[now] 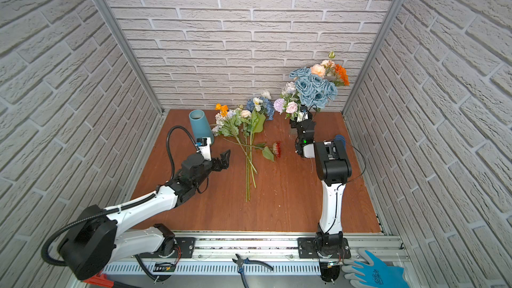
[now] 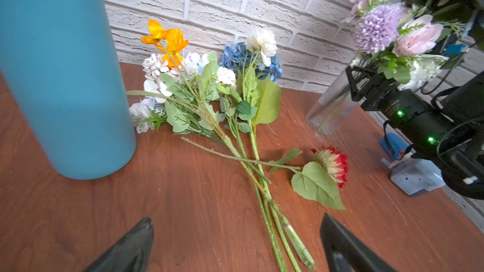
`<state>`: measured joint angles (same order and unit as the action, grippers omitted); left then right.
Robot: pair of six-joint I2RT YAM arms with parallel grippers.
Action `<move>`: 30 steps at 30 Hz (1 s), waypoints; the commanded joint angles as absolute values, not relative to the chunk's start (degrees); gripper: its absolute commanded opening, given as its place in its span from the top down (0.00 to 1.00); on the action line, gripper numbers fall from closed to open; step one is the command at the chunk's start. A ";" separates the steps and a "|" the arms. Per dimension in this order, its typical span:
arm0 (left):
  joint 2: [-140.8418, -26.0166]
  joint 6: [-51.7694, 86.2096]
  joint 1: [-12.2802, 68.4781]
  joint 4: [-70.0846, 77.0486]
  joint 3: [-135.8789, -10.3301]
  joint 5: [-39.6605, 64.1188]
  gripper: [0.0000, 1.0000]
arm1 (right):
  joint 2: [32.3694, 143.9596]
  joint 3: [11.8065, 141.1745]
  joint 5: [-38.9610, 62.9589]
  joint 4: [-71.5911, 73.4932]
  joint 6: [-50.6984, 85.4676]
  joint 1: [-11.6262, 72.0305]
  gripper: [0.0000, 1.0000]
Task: Arrange flowers in a vase
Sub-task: Place the vase at the top-right of the table.
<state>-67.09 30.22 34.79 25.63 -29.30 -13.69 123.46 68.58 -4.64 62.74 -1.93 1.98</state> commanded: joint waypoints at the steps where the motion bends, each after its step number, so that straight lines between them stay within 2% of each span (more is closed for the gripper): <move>1: -64.74 31.44 33.40 23.71 -27.58 -16.51 0.02 | 122.78 71.15 -3.97 74.18 -2.29 2.01 0.65; 4: -63.06 33.74 30.92 23.08 -26.38 -16.61 0.02 | 123.26 70.28 -3.87 74.91 -1.85 2.02 0.63; 5: -62.55 34.50 29.95 22.36 -26.24 -16.53 0.02 | 123.31 69.91 -3.82 75.24 -1.68 2.02 0.59; 9: -60.03 35.53 26.61 20.64 -25.93 -15.26 0.02 | 122.75 68.33 -4.39 76.55 -0.79 2.04 0.25; 10: -59.53 35.51 26.02 20.21 -25.93 -14.96 0.02 | 122.38 67.98 -4.35 76.57 -0.68 2.11 0.21; 13: -58.00 34.71 24.74 19.36 -26.26 -14.72 0.02 | 120.55 66.45 -4.48 75.81 -0.35 2.12 0.01; 19: -57.90 32.40 19.07 17.30 -29.94 -14.52 0.02 | 115.75 61.23 -3.64 75.24 1.71 2.19 0.00; 24: -64.72 32.34 10.46 12.85 -40.25 -7.99 0.02 | 110.09 55.14 -2.55 71.94 3.52 2.99 0.00; 30: -73.30 31.33 6.59 17.09 -46.88 -2.10 0.02 | 103.75 47.02 -4.20 68.90 5.46 4.17 0.00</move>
<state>-70.63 32.91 7.44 14.44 -45.04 -6.59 107.35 49.71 -3.55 69.58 3.29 3.44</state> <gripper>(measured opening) 0.982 0.996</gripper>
